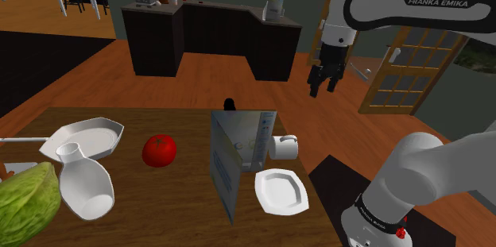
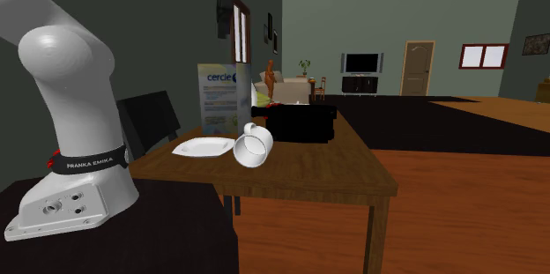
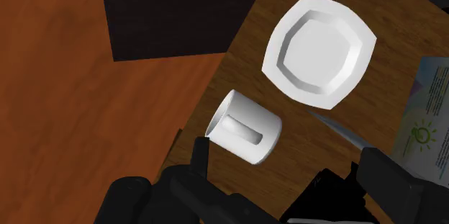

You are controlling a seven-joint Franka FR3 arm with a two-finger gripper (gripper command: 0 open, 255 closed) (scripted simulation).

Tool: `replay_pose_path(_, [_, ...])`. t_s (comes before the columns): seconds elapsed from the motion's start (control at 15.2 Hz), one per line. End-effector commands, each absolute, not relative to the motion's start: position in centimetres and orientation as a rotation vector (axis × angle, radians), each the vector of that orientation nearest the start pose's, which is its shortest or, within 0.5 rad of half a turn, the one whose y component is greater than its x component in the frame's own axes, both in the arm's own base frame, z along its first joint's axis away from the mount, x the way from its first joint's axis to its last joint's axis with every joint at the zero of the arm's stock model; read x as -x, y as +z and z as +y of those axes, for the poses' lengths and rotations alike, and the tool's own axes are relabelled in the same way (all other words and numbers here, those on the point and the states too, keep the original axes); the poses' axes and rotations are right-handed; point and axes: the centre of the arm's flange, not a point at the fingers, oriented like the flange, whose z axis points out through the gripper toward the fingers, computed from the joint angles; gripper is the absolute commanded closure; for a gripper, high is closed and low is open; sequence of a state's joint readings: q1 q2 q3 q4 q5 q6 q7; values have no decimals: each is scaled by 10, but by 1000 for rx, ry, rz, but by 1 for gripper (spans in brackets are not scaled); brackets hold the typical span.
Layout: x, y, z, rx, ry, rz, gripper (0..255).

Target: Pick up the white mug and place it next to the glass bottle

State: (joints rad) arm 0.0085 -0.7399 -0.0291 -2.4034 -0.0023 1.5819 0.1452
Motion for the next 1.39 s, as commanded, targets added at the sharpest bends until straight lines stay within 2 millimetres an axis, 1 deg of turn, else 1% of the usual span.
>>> replay_pose_path(0.0, [-317, 555, -9, 3117, 129, 246, 0])
replay_pose_path(0.26, [-338, 507, -14, 3113, 121, -71, 0])
replay_pose_path(0.53, [-359, 459, -14, 3077, 111, -385, 0])
replay_pose_path(0.79, [-381, 411, -9, 3010, 100, -691, 0])
replay_pose_path(1.12, [-405, 353, 5, 2888, 85, -1054, 0])
replay_pose_path(1.32, [-404, 337, 6, 2888, 85, -1054, 0])
